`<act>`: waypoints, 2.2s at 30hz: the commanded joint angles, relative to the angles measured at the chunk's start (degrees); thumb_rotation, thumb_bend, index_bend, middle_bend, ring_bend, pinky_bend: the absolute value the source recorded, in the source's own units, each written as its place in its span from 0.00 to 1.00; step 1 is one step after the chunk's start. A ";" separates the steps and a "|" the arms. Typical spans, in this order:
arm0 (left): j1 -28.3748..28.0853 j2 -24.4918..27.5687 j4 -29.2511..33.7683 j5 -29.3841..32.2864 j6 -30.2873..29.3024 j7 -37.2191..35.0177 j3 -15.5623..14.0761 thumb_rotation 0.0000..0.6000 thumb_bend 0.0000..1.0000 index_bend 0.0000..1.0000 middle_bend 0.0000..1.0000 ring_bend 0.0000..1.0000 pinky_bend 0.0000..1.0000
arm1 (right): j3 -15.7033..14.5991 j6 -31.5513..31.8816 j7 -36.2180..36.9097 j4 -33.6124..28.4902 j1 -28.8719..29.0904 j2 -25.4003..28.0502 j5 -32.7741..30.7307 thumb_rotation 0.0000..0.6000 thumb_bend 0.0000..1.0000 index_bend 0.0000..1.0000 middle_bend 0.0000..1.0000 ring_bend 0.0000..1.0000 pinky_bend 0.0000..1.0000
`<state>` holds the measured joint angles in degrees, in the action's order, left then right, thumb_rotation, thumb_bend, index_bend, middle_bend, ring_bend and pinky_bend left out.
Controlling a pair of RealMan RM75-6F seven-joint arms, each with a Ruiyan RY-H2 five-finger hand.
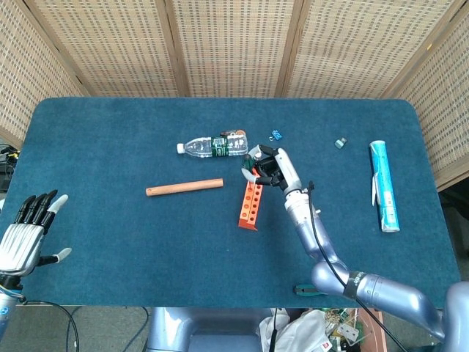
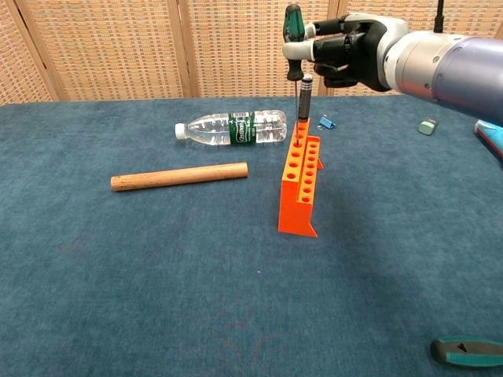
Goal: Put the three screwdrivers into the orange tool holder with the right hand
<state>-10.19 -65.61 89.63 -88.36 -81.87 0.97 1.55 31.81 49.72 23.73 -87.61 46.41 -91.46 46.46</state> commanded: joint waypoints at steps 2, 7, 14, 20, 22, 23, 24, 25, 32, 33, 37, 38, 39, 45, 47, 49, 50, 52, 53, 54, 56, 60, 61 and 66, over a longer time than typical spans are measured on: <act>0.01 -0.01 -0.01 -0.02 -0.02 -0.01 -0.01 1.00 0.00 0.00 0.00 0.00 0.00 | -0.18 -0.02 -0.13 0.33 0.12 -0.26 0.13 1.00 0.59 0.65 0.96 0.86 1.00; -0.05 -0.05 -0.05 0.03 0.11 0.03 -0.02 1.00 0.00 0.00 0.00 0.00 0.00 | -0.29 0.01 -0.34 0.83 0.28 -0.64 0.09 1.00 0.59 0.65 0.96 0.86 1.00; -0.10 -0.06 -0.09 0.12 0.24 0.03 -0.02 1.00 0.00 0.00 0.00 0.00 0.00 | -1.09 -0.45 -0.03 2.17 0.07 -1.40 0.54 1.00 0.59 0.66 0.96 0.86 1.00; -0.08 -0.08 -0.11 0.20 0.19 0.02 0.03 1.00 0.00 0.00 0.00 0.00 0.00 | -1.94 -0.62 1.26 3.74 -0.45 -2.29 2.74 1.00 0.59 0.66 0.96 0.86 1.00; -0.11 -0.08 -0.12 0.24 0.23 0.01 0.05 1.00 0.00 0.00 0.00 0.00 0.00 | -2.23 -0.80 2.28 4.43 -0.77 -2.72 3.72 1.00 0.59 0.66 0.96 0.86 1.00; -0.13 -0.08 -0.13 0.25 0.26 0.00 0.05 1.00 0.00 0.00 0.00 0.00 0.00 | -2.31 -0.80 2.84 4.74 -0.93 -2.91 4.30 1.00 0.59 0.66 0.96 0.86 1.00; -0.13 -0.07 -0.10 0.25 0.28 -0.02 0.04 1.00 0.00 0.00 0.00 0.00 0.00 | -2.38 -0.80 3.44 5.04 -1.10 -3.09 4.89 1.00 0.59 0.66 0.96 0.86 1.00; -0.12 -0.07 -0.09 0.25 0.28 -0.01 0.03 1.00 0.00 0.00 0.00 0.00 0.00 | -2.41 -0.73 4.49 5.42 -1.40 -3.35 5.80 1.00 0.59 0.66 0.96 0.86 1.00; -0.20 -0.11 -0.18 0.38 0.46 -0.04 0.05 1.00 0.00 0.00 0.00 0.00 0.00 | -2.52 -0.34 10.15 7.55 -2.75 -4.38 10.43 1.00 0.59 0.66 0.96 0.86 1.00; -0.22 -0.12 -0.19 0.42 0.54 -0.02 0.05 1.00 0.00 0.00 0.00 0.00 0.00 | -2.54 -0.31 11.00 7.86 -2.97 -4.55 10.86 1.00 0.59 0.66 0.96 0.86 1.00; -0.27 -0.10 -0.15 0.33 0.68 -0.10 -0.06 1.00 0.00 0.00 0.00 0.00 0.00 | -2.79 -0.37 13.15 8.66 -3.61 -4.81 12.08 1.00 0.59 0.67 0.96 0.86 1.00; -0.28 -0.11 -0.17 0.32 0.69 -0.08 -0.07 1.00 0.00 0.00 0.00 0.00 0.00 | -2.78 -0.51 13.77 8.78 -3.75 -4.84 12.24 1.00 0.59 0.67 0.96 0.86 1.00; -0.29 -0.12 -0.17 0.32 0.72 -0.07 -0.08 1.00 0.00 0.00 0.00 0.00 0.00 | -2.73 -0.76 14.44 8.86 -3.87 -4.86 12.28 1.00 0.59 0.67 0.96 0.86 1.00; -0.28 -0.16 -0.11 0.34 0.73 0.07 -0.11 1.00 0.00 0.00 0.00 0.00 0.00 | -3.02 -1.40 19.07 10.08 -4.77 -5.47 14.36 1.00 0.59 0.67 0.96 0.86 1.00; -0.31 -0.16 -0.13 0.34 0.78 0.09 -0.12 1.00 0.00 0.00 0.00 0.00 0.00 | -3.14 -1.34 20.74 10.64 -4.97 -5.74 15.54 1.00 0.59 0.67 0.96 0.86 1.00; -0.32 -0.17 -0.12 0.30 0.79 0.12 -0.14 1.00 0.00 0.00 0.00 0.00 0.00 | -3.37 -1.19 21.89 11.31 -5.12 -6.10 16.43 1.00 0.59 0.67 0.96 0.86 1.00; -0.32 -0.17 -0.13 0.30 0.79 0.12 -0.14 1.00 0.00 0.00 0.00 0.00 0.00 | -3.43 -1.08 22.21 11.53 -5.14 -6.21 16.76 1.00 0.59 0.67 0.96 0.86 1.00; -0.32 -0.17 -0.14 0.29 0.79 0.12 -0.16 1.00 0.00 0.00 0.00 0.00 0.00 | -3.61 -0.92 23.02 12.03 -5.21 -6.49 17.43 1.00 0.59 0.67 0.96 0.86 1.00; -0.32 -0.17 -0.13 0.30 0.79 0.11 -0.16 1.00 0.00 0.00 0.00 0.00 0.00 | -3.68 -0.88 23.36 12.22 -5.24 -6.59 17.65 1.00 0.59 0.67 0.96 0.86 1.00; -0.32 -0.16 -0.12 0.31 0.79 0.09 -0.15 1.00 0.00 0.00 0.00 0.00 0.00 | -3.77 -0.80 23.81 12.51 -5.27 -6.76 17.97 1.00 0.59 0.67 0.96 0.86 1.00; -0.34 -0.14 -0.11 0.33 0.81 0.08 -0.13 1.00 0.00 0.00 0.00 0.00 0.00 | -4.02 -0.65 24.52 13.04 -5.34 -7.05 18.54 1.00 0.59 0.67 0.96 0.86 1.00; -0.34 -0.14 -0.15 0.29 0.82 0.07 -0.17 1.00 0.00 0.00 0.00 0.00 0.00 | -4.59 -0.30 26.04 14.19 -5.52 -7.69 19.71 1.00 0.59 0.68 0.96 0.86 1.00; -0.35 -0.14 -0.15 0.29 0.83 0.08 -0.17 1.00 0.00 0.00 0.00 0.00 0.00 | -4.69 -0.22 26.28 14.43 -5.52 -7.83 19.93 1.00 0.59 0.68 0.96 0.86 1.00; -0.41 -0.14 -0.17 0.37 0.96 0.06 -0.15 1.00 0.00 0.00 0.00 0.00 0.00 | -5.20 0.20 27.19 15.96 -5.30 -8.33 21.34 1.00 0.59 0.68 0.96 0.86 1.00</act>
<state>-10.60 -65.75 89.46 -88.00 -80.91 1.03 1.40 26.84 49.72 50.76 -71.99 41.08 -99.61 67.45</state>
